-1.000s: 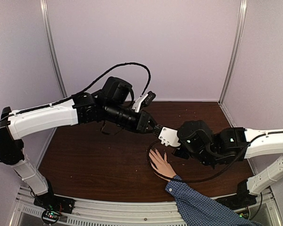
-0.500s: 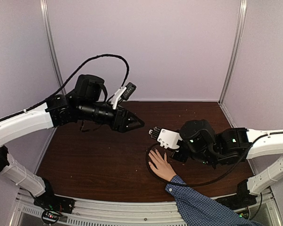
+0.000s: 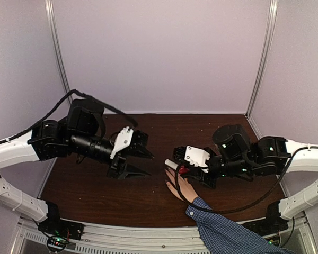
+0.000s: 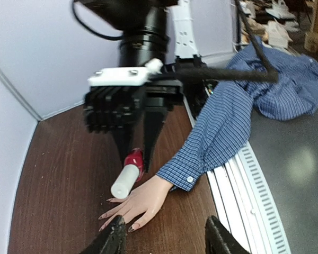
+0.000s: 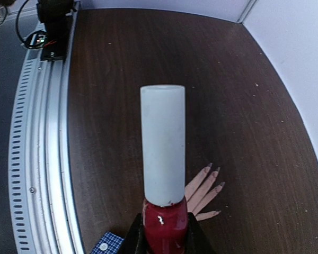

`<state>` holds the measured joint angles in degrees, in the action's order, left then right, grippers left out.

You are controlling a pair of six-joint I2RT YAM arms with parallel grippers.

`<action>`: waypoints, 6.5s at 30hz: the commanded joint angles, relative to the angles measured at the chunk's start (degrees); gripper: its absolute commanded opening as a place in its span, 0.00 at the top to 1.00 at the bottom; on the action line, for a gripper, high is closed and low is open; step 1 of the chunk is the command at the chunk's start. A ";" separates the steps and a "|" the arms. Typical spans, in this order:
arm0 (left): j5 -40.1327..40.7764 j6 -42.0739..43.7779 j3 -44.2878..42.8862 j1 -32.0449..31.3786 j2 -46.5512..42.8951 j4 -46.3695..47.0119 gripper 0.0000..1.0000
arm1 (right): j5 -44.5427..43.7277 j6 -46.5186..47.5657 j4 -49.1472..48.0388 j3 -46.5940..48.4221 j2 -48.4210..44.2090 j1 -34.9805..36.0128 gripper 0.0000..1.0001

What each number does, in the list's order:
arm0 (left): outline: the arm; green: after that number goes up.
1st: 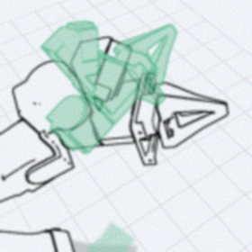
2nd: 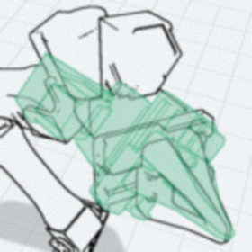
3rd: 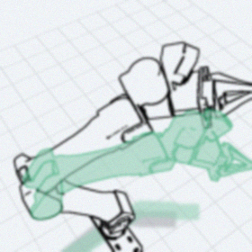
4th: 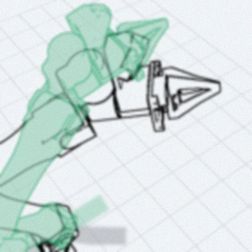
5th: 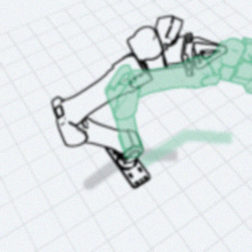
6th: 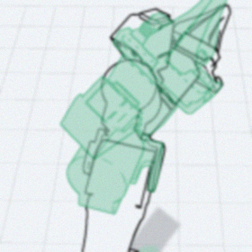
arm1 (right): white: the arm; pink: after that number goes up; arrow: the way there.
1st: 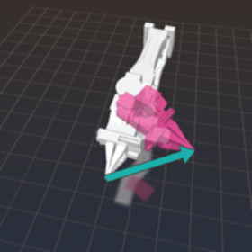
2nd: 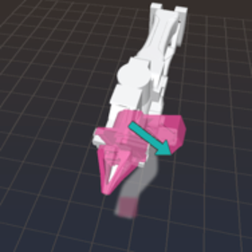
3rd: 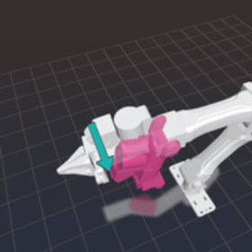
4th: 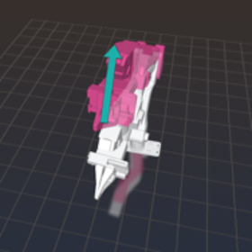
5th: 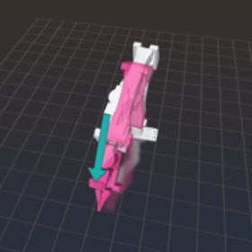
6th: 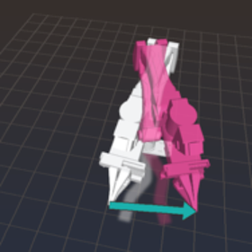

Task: Paint the nails
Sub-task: Unscrew the cap of the nail polish bottle.

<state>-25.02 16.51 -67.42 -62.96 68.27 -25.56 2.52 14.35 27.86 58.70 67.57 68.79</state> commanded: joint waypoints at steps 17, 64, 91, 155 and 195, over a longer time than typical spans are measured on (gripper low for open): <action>9.16 31.85 -7.33 -15.41 3.73 -12.51 0.53 | 40.67 -0.90 8.91 6.80 5.75 -0.88 1.00; 18.88 18.35 -11.86 -17.40 12.37 -11.49 1.00 | 23.23 -2.42 2.47 4.31 1.33 -1.22 1.00; 29.04 -9.12 -17.44 -11.03 18.59 -7.92 1.00 | -13.29 4.92 -3.22 1.20 -2.35 8.80 1.00; 12.98 -26.34 -7.33 -1.86 4.56 8.98 0.30 | -8.51 -3.99 -12.51 -6.80 -9.91 3.42 1.00; -32.80 -12.18 -0.07 -2.25 11.48 36.97 0.79 | 51.83 -11.97 -16.27 -1.25 -2.71 -6.04 1.00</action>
<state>-55.59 4.56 -65.78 -64.86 79.11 7.70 51.42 3.97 14.81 56.10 65.06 63.57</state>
